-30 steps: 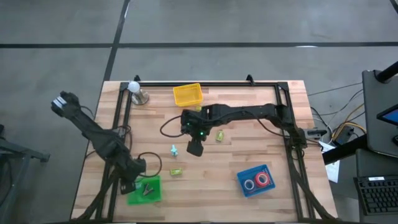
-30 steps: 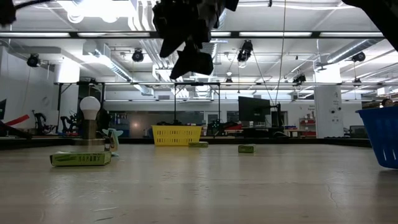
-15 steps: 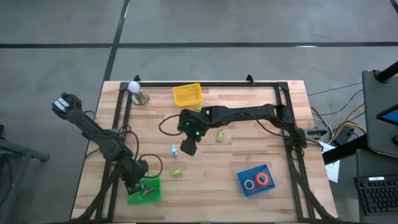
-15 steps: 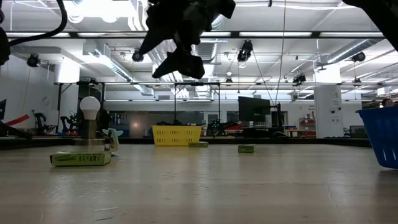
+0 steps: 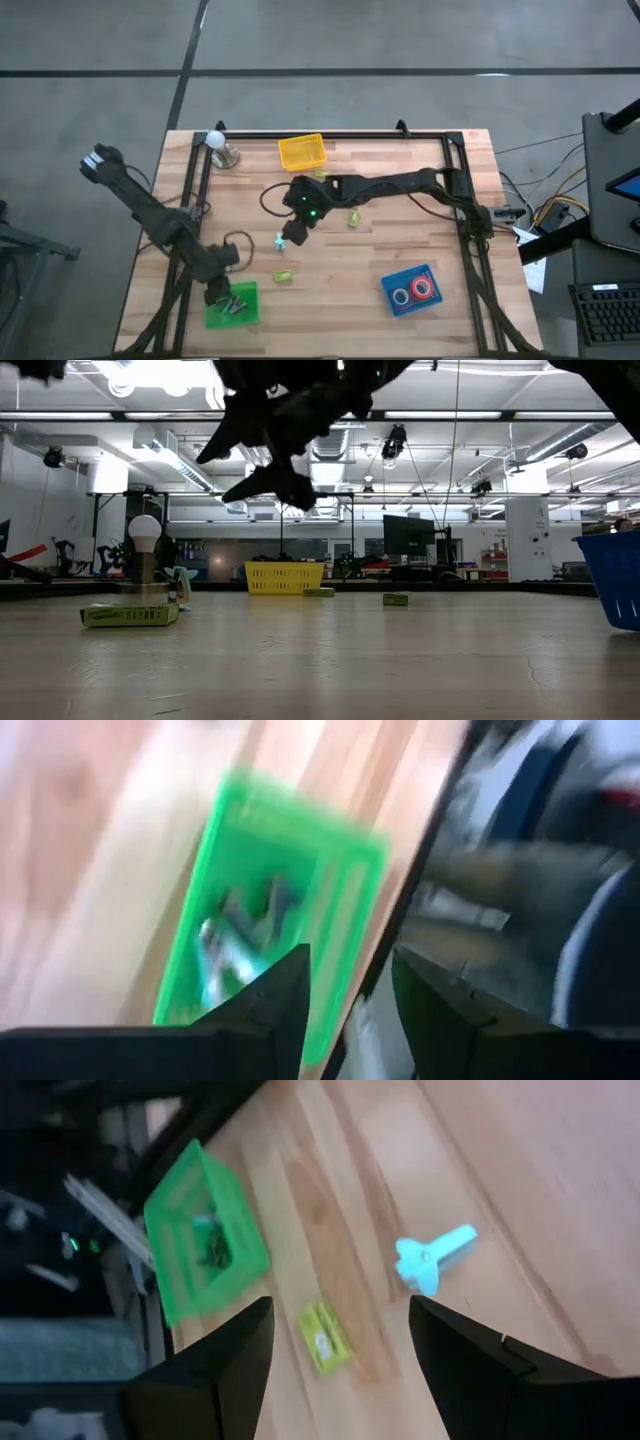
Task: Pick and place Stapler, Stapler remover, tape
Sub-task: Put the light blue staple remover into the green basket
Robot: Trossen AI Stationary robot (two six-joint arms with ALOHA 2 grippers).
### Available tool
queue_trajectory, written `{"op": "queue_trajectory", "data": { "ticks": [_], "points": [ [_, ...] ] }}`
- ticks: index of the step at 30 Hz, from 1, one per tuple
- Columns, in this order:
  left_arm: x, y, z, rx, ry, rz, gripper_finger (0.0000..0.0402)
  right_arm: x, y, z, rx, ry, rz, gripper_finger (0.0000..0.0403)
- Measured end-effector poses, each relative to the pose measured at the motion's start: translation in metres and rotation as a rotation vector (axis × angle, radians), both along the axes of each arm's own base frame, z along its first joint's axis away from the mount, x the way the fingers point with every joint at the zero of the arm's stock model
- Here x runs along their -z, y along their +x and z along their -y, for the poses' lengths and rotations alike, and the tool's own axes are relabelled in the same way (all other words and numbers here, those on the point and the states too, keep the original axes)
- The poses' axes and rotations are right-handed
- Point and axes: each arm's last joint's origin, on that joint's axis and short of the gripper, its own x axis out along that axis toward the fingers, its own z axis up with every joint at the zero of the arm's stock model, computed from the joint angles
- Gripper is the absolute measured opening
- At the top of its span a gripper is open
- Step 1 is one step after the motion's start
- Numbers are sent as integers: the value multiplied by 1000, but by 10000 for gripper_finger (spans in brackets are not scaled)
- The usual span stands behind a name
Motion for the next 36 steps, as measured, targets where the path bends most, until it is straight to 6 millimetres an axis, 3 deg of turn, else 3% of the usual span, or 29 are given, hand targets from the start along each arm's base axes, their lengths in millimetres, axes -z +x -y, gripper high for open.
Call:
{"op": "queue_trajectory", "data": {
  "ticks": [6,11,21,26,31,36],
  "points": [
    [-40,-10,-22,-275,23,280,142,35,-4,2,142,214,14,223],
    [-70,-15,-34,-372,73,515,140,63,-15,4,261,349,-43,219],
    [-115,-20,-47,-547,243,813,140,82,-12,6,366,489,-15,219],
    [-128,-24,-51,-530,309,862,140,94,-11,8,406,519,-61,219],
    [-128,-24,-52,-526,315,864,140,107,-4,7,407,533,-90,219],
    [-125,-23,-50,-521,324,858,140,108,6,8,396,538,-69,219]
  ]
}}
